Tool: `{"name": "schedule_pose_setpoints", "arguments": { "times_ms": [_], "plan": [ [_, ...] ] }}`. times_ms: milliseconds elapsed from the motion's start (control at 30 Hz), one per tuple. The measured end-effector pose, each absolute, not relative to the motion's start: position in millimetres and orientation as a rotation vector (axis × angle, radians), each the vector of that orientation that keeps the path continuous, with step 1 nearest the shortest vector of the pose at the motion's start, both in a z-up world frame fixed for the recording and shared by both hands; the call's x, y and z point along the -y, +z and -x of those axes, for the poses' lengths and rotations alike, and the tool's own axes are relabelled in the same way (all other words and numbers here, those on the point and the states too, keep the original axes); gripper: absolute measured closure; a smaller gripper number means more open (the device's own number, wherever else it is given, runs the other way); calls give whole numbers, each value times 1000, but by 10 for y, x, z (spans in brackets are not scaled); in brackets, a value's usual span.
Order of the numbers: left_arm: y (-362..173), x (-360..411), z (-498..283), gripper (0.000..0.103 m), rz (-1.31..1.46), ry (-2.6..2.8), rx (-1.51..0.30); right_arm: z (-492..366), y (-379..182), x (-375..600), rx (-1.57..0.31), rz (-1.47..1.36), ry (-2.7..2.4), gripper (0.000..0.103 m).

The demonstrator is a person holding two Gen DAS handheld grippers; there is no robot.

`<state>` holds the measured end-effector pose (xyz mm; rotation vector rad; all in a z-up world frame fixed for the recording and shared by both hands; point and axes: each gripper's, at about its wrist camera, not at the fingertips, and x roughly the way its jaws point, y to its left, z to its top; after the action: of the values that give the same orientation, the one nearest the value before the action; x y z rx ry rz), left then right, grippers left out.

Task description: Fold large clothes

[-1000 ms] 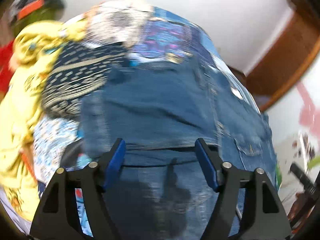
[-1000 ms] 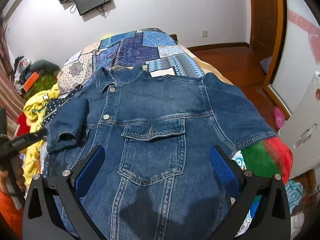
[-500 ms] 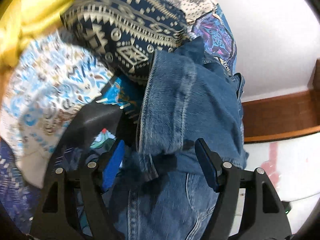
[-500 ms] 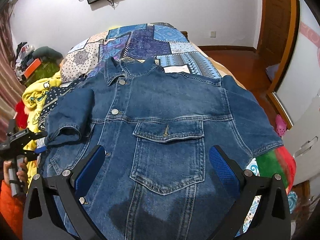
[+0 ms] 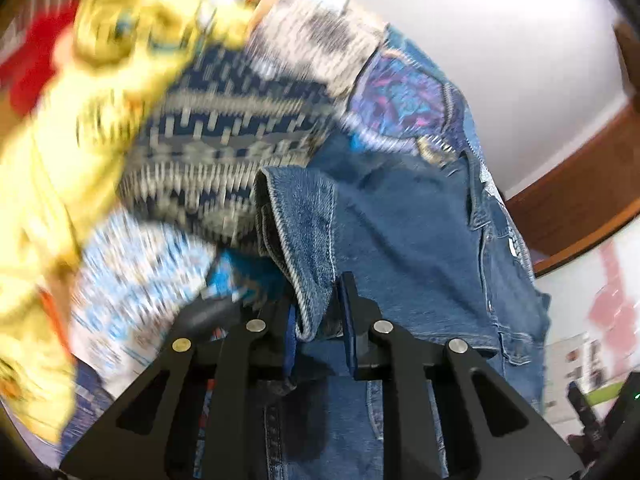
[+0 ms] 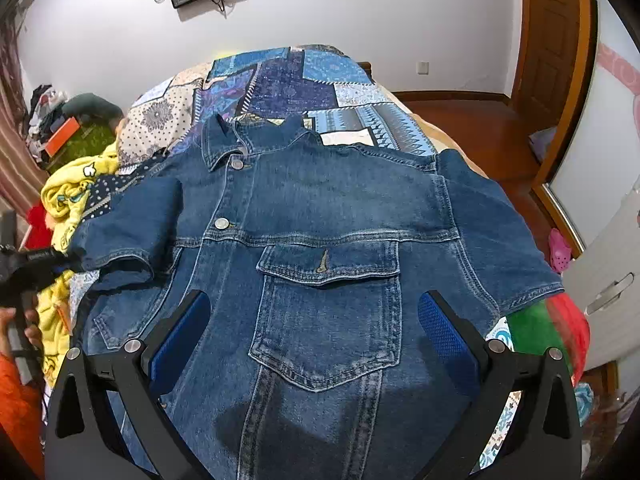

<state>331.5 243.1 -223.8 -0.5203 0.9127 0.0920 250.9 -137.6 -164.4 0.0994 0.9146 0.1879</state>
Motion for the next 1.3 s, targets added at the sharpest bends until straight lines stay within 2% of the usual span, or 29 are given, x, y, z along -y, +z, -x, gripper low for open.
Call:
{"name": "schedule_pose_setpoints", "arguments": {
  "times_ms": [67,100,367,533,700,967,1200,1300],
  "plan": [
    [-1972,-2305,-3312,87,449,89,-865,-2491,-1627,1425,-905,-108,189,0],
    [-1817,-2227,-3340,94,422,76,-838,-2487,-1618,1460,-901,-113,186,0],
    [-916,-1372,-3551,94,283,-57,-693,-2430,-1550,1886,-859,-188,148,0],
    [-727,-578,-3785,96,213,-185,-684,-2415,-1543,2254,-849,-233,106,0],
    [-937,227,-4079,97,158,-286,-726,-2383,-1568,2618,-853,-305,70,0],
    [-1661,1340,-4322,98,138,-398,-919,-2330,-1672,2965,-881,-337,-9,0],
    [-2321,1776,-4236,98,23,-430,-1107,-2295,-1850,3125,-929,-355,-37,0],
    [-2403,1815,-4169,97,33,-479,-1157,-2311,-1921,3152,-945,-368,-34,0]
  ]
}}
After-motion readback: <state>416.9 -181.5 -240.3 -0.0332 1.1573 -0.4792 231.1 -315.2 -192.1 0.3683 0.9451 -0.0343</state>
